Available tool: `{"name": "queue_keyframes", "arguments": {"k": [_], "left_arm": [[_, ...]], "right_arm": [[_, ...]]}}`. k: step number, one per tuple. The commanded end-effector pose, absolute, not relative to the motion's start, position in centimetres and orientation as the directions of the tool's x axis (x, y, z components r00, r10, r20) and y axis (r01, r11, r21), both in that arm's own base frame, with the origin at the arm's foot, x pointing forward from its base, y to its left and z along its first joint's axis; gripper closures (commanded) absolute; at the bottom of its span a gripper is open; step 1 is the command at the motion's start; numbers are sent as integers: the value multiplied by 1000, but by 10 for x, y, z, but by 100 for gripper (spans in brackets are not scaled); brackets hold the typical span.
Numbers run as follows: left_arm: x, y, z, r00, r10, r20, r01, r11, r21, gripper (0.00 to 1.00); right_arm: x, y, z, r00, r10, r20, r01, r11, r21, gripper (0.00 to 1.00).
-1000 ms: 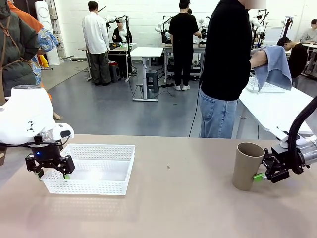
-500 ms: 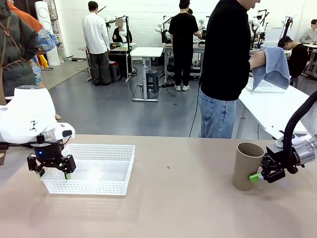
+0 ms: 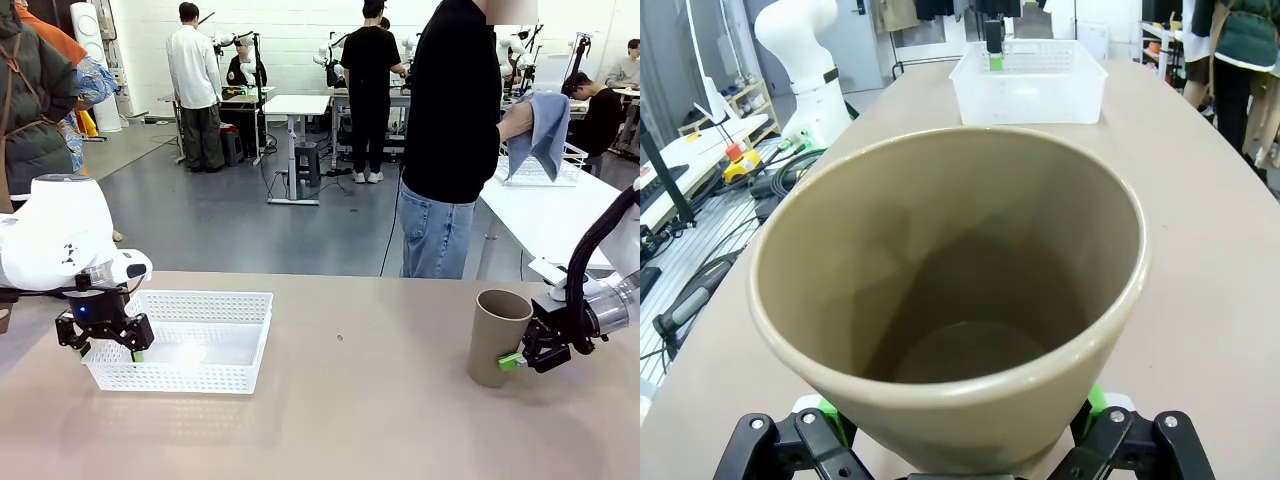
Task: Clean and organize the cups into the basket.
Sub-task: Pick up the Organizing basket and move it to the center of the table, then pick up the Reusable plastic cup from the right side of the table and place it inside the Organizing basket.
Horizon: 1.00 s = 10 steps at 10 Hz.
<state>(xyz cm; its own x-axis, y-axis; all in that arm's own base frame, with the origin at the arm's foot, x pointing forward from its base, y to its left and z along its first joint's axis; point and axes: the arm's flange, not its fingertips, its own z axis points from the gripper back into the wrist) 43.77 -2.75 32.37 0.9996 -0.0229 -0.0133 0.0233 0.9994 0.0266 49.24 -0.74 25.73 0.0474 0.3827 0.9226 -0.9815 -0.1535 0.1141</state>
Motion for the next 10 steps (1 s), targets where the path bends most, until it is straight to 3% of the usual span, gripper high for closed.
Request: {"name": "queue_keyframes", "arguments": {"k": [1,2,3,4,5,6,7,8,9,10], "left_arm": [[440,-33,325,999,-8,-32,9,999,32,0],[438,-33,326,999,-20,-37,20,1000,20,0],[435,-33,328,999,-33,-43,34,999,18,0],[430,-33,330,997,-53,-53,53,999,5,51],[423,-34,332,995,-80,-52,80,997,4,59],[419,-34,333,995,-91,-49,92,996,12,100],[419,-34,334,995,-91,-51,92,996,10,100],[420,-33,335,995,-88,-57,88,996,6,100],[420,-34,334,994,-85,-61,86,996,7,85],[420,-33,334,995,-82,-65,83,997,10,94]], "right_arm": [[491,-6,253,-18,364,931,-978,-200,59,13],[491,-6,253,-6,367,930,-977,-200,73,60],[492,-6,253,1,366,930,-978,-192,76,73],[492,-7,253,3,366,931,-979,-190,78,100],[492,-8,253,4,366,931,-979,-188,78,100],[492,-8,253,5,368,930,-979,-187,79,100],[492,-9,254,5,368,930,-979,-187,80,77],[492,-9,253,6,370,929,-979,-186,81,77],[492,-9,253,9,371,928,-979,-186,84,100],[493,-10,253,15,370,929,-979,-186,90,77]]}}
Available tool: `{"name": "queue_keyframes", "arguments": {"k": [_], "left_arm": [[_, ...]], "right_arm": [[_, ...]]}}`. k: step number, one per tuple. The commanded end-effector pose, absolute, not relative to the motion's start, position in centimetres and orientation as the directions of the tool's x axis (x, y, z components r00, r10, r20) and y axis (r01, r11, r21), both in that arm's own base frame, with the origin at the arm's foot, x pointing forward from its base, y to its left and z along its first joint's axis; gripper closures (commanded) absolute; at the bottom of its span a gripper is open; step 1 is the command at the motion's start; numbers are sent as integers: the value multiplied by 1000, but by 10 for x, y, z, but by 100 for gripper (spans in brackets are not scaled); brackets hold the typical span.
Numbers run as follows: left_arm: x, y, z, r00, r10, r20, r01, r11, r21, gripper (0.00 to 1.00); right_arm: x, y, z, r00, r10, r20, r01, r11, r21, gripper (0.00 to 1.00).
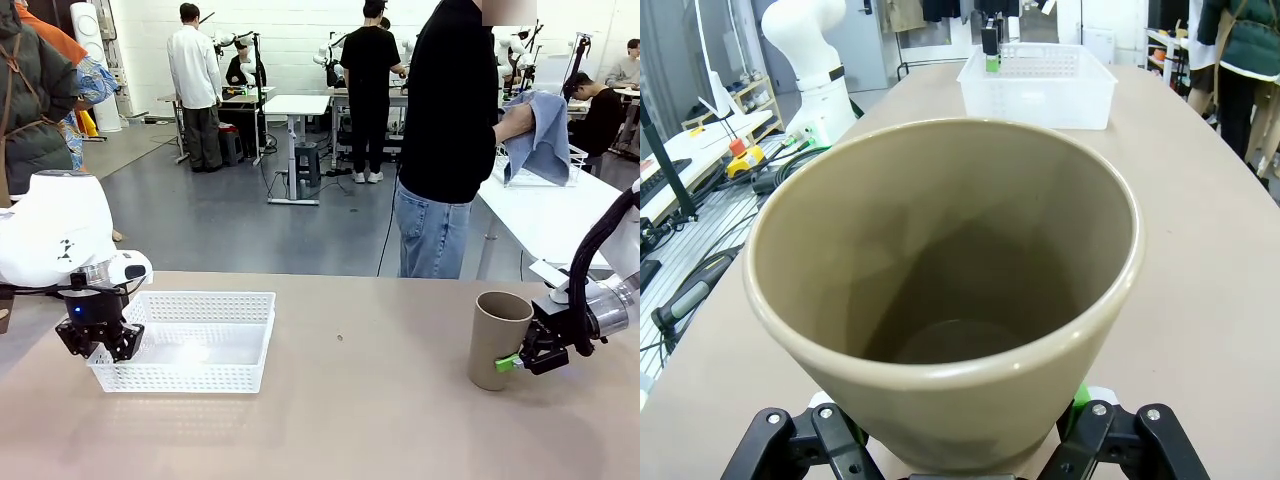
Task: Clean and organize the cups into the basket.
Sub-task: Pick up the Organizing basket and move it to the center of the table, then pick up the Reusable plastic cup from the right side of the table and place it inside the Organizing basket.
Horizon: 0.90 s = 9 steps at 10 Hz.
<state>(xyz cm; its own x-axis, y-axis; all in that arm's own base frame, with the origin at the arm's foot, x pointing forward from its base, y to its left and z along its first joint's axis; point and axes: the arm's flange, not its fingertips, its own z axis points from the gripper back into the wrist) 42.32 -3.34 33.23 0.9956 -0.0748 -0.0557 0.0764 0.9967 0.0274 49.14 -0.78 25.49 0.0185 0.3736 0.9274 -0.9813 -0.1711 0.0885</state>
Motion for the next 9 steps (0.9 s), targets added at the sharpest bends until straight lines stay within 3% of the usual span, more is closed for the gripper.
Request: {"name": "queue_keyframes", "arguments": {"k": [1,3,4,5,6,7,8,9], "left_arm": [[420,-33,334,995,-80,-65,81,997,9,100],[422,-33,333,994,-78,-71,78,997,8,100],[423,-34,333,994,-77,-73,78,997,9,100],[423,-34,333,994,-77,-74,78,997,9,100],[424,-33,333,994,-76,-74,77,997,9,100],[425,-33,333,994,-75,-74,76,997,6,100],[426,-35,331,996,-76,-38,76,997,-10,100],[428,-40,332,997,-53,-62,53,999,-6,100]], "right_arm": [[493,-11,253,17,370,929,-978,-186,92,100],[493,-11,253,19,369,929,-978,-185,94,100],[494,-12,252,19,370,929,-979,-183,93,77],[494,-12,252,20,370,929,-979,-181,93,77],[494,-13,251,20,369,929,-979,-180,92,100],[494,-14,251,17,371,929,-980,-177,89,77],[492,-17,254,27,381,924,-985,-148,90,100],[484,-22,264,38,376,926,-986,-134,95,100]]}}
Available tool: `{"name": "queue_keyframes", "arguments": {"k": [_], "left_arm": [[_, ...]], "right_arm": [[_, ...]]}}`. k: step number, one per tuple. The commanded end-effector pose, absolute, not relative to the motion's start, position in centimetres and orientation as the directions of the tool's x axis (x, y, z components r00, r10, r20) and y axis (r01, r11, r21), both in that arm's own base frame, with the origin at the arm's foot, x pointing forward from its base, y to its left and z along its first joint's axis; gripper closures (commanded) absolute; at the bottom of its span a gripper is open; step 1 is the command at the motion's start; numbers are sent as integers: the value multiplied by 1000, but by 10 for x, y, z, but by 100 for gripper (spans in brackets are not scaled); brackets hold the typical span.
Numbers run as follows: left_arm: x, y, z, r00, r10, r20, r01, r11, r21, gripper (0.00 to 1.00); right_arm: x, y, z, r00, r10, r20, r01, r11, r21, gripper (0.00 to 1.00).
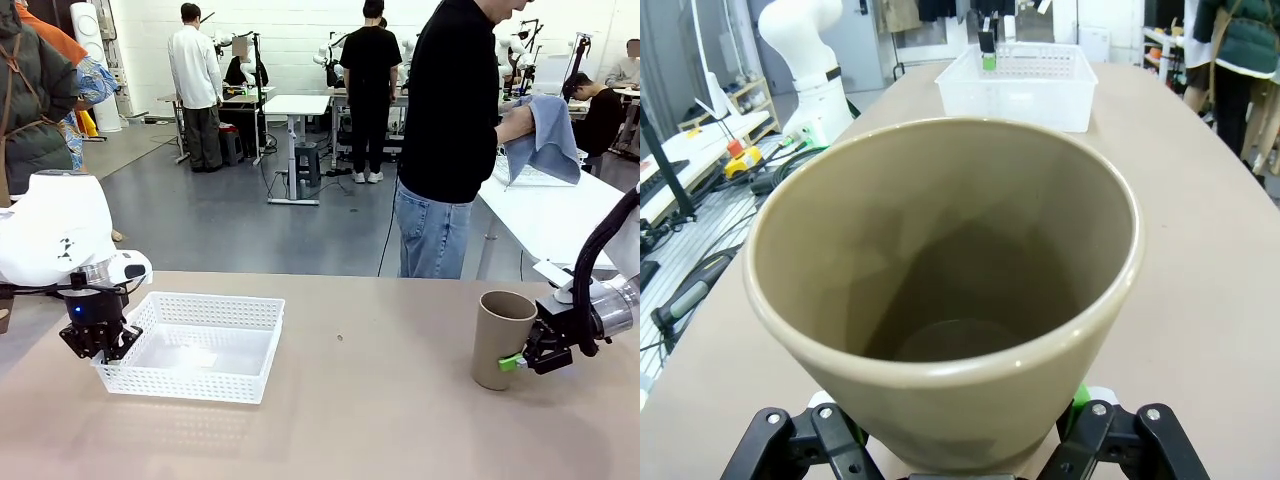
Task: Clean and organize the cups into the basket.
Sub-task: Pick up the Organizing basket and move it to the center of the table, then pick up the Reusable plastic cup from the right side of the table and place it inside the Organizing basket.
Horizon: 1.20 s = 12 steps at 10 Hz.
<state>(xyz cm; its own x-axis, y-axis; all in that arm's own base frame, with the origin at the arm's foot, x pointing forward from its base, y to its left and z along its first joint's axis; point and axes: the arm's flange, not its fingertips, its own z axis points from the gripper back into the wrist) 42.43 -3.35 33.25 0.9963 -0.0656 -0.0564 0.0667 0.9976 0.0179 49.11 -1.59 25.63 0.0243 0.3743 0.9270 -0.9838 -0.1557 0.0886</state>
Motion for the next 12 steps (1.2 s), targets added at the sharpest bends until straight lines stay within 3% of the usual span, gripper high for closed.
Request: {"name": "queue_keyframes", "arguments": {"k": [1,4,8,12], "left_arm": [[429,-51,333,998,-31,-58,31,1000,-2,100],[433,-103,342,997,9,-81,-9,1000,-3,100],[436,-177,341,992,45,-117,-47,999,-14,100],[430,-255,351,995,41,-90,-39,999,23,100]], "right_arm": [[471,-28,280,36,371,928,-988,-127,89,100],[428,-60,355,64,374,925,-993,-71,97,100],[377,-75,454,-39,364,931,-999,-27,-32,100],[390,-79,450,-34,350,936,-999,-29,-25,100]]}}
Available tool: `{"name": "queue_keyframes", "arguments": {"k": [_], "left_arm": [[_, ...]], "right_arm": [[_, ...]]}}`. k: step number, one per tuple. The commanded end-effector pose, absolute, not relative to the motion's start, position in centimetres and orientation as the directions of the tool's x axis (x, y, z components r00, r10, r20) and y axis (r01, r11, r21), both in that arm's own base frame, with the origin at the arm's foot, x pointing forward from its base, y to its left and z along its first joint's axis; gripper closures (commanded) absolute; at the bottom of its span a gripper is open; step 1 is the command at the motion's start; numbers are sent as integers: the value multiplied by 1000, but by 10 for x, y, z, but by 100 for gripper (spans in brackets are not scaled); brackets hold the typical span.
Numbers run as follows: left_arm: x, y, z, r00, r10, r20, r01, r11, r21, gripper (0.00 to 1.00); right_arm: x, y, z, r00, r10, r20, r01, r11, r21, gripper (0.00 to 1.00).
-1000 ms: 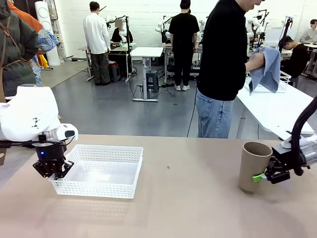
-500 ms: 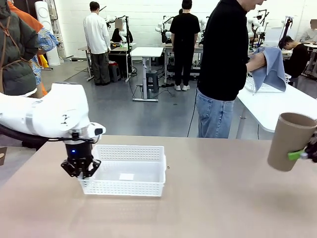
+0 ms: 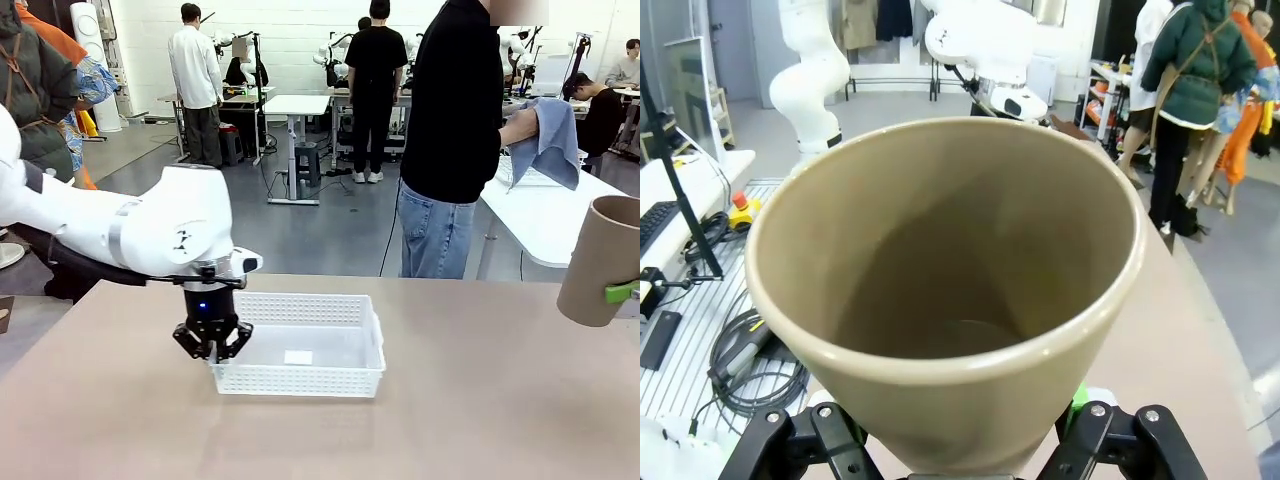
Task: Clean and organize the cups into the basket.
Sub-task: Pick up the Organizing basket and move it to the center of the table, then pick up the Reusable plastic cup from the right side of the table and place it inside the Organizing basket.
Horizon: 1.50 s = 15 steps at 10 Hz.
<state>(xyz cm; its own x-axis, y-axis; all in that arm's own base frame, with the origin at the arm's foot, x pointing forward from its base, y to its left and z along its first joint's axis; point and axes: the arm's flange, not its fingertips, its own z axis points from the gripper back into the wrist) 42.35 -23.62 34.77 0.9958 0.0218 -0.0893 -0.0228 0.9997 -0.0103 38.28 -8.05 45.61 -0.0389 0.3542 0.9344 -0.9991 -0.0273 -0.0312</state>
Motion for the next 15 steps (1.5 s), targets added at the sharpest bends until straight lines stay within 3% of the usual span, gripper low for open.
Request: {"name": "queue_keyframes", "arguments": {"k": [1,5,9,10,13,15], "left_arm": [[430,-267,351,994,47,-94,-44,999,32,100],[435,-285,342,993,53,-102,-46,996,70,100],[425,-289,347,996,25,-88,-23,999,23,100],[425,-289,347,996,25,-88,-23,999,23,100],[425,-289,347,996,25,-88,-23,999,23,100],[425,-289,347,996,25,-88,-23,999,23,100]], "right_arm": [[390,-79,450,-34,350,936,-999,-29,-25,100],[390,-79,450,-34,350,936,-999,-29,-25,100],[390,-79,450,-34,350,936,-999,-29,-25,100],[388,-82,448,-22,352,936,-1000,-28,-13,17],[390,26,538,-84,603,793,-996,-40,-75,17],[388,102,581,-23,832,554,-997,20,-70,17]]}}
